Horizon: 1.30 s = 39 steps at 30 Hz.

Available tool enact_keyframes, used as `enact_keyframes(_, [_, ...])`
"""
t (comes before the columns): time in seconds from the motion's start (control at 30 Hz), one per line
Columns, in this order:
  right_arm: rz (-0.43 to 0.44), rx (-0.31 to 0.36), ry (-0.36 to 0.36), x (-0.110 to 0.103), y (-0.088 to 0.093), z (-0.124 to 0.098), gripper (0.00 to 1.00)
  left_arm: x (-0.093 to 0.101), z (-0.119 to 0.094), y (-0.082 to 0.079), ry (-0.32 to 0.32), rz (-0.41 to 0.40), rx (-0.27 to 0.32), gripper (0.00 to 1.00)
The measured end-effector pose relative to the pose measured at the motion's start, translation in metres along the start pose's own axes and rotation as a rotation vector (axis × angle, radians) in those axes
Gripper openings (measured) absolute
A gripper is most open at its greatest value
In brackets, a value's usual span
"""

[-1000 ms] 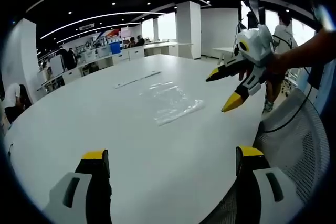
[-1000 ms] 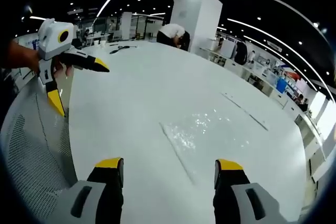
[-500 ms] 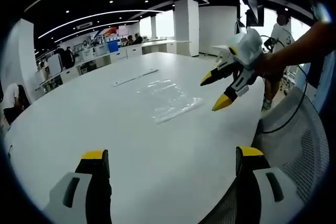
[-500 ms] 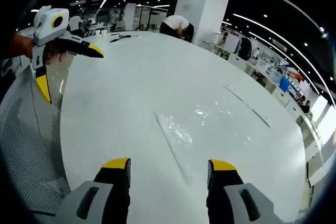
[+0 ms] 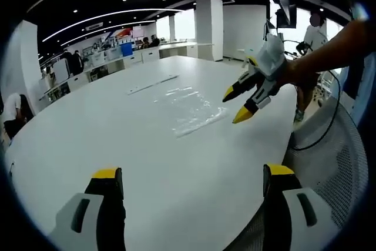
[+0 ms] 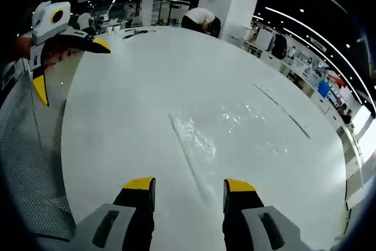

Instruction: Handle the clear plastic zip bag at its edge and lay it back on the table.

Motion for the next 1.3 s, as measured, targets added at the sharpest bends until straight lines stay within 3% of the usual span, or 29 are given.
enact_keyframes(0.7, [0.045, -0.067, -0.045, 0.015, 0.003, 0.014, 0.26, 0.001, 0.000, 0.001, 0.012, 0.008, -0.015, 0.94])
enact_keyframes(1.3, [0.015, -0.135, -0.068, 0.025, 0.001, 0.029, 0.17, 0.000, -0.003, -0.003, 0.008, 0.021, -0.015, 0.91])
Point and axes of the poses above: the point that each gripper's makers call its tool centre point, and the gripper's own axes: z roughly forward along the fingers, x roughly to its right, y roughly out of its underside, the point moved 5 cm from there along -z, roughly backward along the fingers, and after that the axes turned 8 degrees about -x, right-handed, at the moved point
